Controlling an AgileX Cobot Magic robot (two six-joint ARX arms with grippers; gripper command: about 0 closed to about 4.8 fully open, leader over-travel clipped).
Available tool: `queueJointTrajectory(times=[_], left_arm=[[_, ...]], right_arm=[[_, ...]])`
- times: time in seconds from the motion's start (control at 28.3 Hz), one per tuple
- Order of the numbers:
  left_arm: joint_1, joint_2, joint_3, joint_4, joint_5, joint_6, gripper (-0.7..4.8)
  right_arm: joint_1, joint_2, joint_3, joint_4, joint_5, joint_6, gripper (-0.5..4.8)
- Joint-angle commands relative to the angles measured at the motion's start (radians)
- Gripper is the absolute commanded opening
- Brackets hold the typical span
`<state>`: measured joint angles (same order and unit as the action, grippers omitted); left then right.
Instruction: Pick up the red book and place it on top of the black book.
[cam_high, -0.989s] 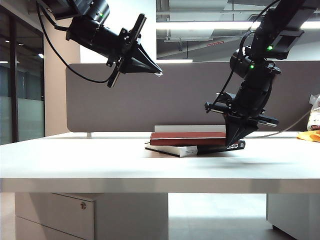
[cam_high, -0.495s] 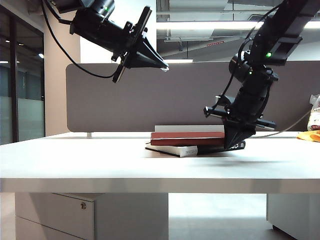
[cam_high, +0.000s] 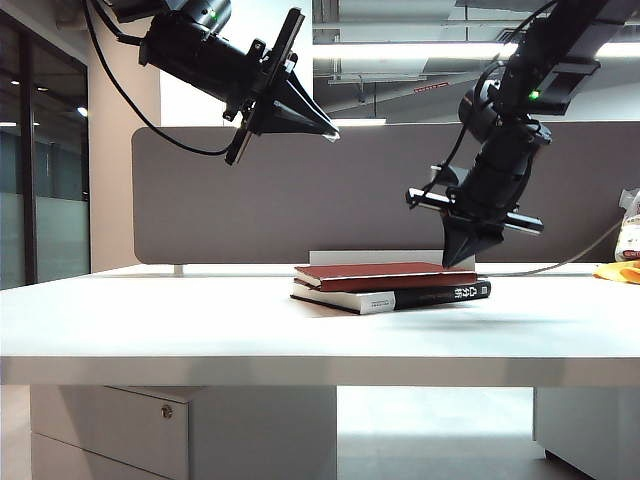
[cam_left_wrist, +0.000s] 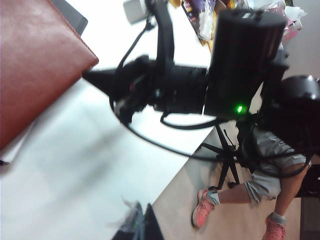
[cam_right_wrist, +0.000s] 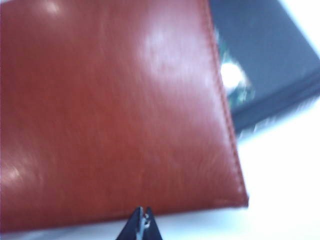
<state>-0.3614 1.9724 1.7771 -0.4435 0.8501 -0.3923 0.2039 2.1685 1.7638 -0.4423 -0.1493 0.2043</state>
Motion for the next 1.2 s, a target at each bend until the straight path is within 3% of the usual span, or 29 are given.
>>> queueJointTrajectory(times=[0.04,0.42,1.2], left_arm=[[-0.002,-0.012,0.003,-0.021,0.016,0.027,-0.06],[-0.001,-0.015,0.003,-0.032,0.018,0.047,-0.06],[-0.002,-0.015,0.003,-0.034,0.026,0.053,-0.06]], right_arm=[[-0.003,0.003,0.016,0.006,0.002,-0.002,-0.06],[-0.003,0.006,0.025,-0.116,0.002,-0.002,-0.06],[-0.003,0.053,0.028,-0.042,0.002,-0.002,-0.06]])
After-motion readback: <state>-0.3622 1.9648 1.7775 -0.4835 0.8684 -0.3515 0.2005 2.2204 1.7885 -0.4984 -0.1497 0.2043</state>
